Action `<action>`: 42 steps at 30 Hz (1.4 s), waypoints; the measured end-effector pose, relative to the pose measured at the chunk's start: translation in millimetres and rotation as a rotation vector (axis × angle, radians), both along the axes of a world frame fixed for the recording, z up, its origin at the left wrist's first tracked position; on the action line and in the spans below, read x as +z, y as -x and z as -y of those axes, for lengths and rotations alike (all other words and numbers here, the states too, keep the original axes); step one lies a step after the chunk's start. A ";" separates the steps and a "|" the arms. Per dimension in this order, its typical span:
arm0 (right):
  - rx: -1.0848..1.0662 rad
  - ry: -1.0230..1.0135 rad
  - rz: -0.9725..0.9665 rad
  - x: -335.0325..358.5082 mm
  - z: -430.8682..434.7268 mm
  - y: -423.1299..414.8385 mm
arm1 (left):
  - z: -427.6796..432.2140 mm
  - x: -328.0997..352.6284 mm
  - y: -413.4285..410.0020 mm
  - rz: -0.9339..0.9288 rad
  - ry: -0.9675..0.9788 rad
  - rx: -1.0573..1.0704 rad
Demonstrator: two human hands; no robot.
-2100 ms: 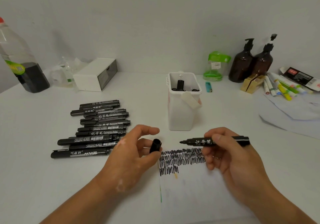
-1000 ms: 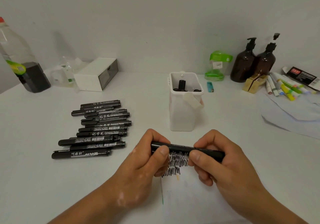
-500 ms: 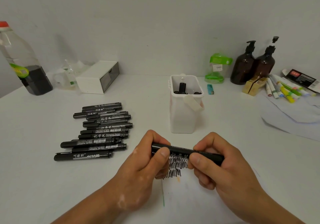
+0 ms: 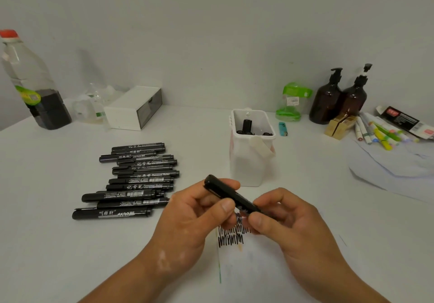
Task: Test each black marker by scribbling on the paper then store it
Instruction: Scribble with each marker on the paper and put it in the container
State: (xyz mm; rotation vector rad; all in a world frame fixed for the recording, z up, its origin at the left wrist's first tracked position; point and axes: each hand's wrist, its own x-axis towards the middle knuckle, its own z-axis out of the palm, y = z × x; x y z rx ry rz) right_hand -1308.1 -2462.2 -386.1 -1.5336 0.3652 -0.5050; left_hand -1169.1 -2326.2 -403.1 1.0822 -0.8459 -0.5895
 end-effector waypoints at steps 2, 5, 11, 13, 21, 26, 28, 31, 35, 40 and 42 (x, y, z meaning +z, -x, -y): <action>-0.071 0.159 -0.029 5.4 -3.1 1.9 | -4.2 6.3 -1.0 0.105 -0.037 0.084; -0.114 0.380 0.000 25.4 -9.5 5.6 | -12.9 12.5 -4.0 0.365 -0.105 0.226; 0.003 0.786 -0.102 67.8 -23.9 -8.0 | -17.3 17.2 -3.7 0.846 -0.153 0.324; 0.004 0.940 -0.185 73.7 -25.9 -15.2 | -18.5 18.6 -3.9 0.868 -0.155 0.329; -0.015 1.225 -0.289 100.1 -23.7 -26.6 | -20.0 18.7 -9.2 0.784 -0.204 0.362; -0.241 1.212 -0.208 168.3 18.1 -31.3 | -18.8 9.3 -18.7 0.544 -0.258 0.402; -0.349 1.199 -0.143 193.6 37.8 -33.6 | -18.5 6.6 -21.3 0.508 -0.296 0.405; -0.424 1.250 -0.131 211.8 53.5 -44.1 | -17.3 4.7 -21.5 0.499 -0.355 0.375; -0.390 1.329 -0.261 205.2 61.4 -69.0 | -15.8 3.3 -19.6 0.494 -0.397 0.340; -0.319 1.359 -0.398 172.3 68.2 -96.8 | -15.8 2.8 -21.8 0.467 -0.414 0.319; -0.281 1.366 -0.437 159.7 70.1 -104.6 | -15.5 3.5 -22.6 0.461 -0.417 0.312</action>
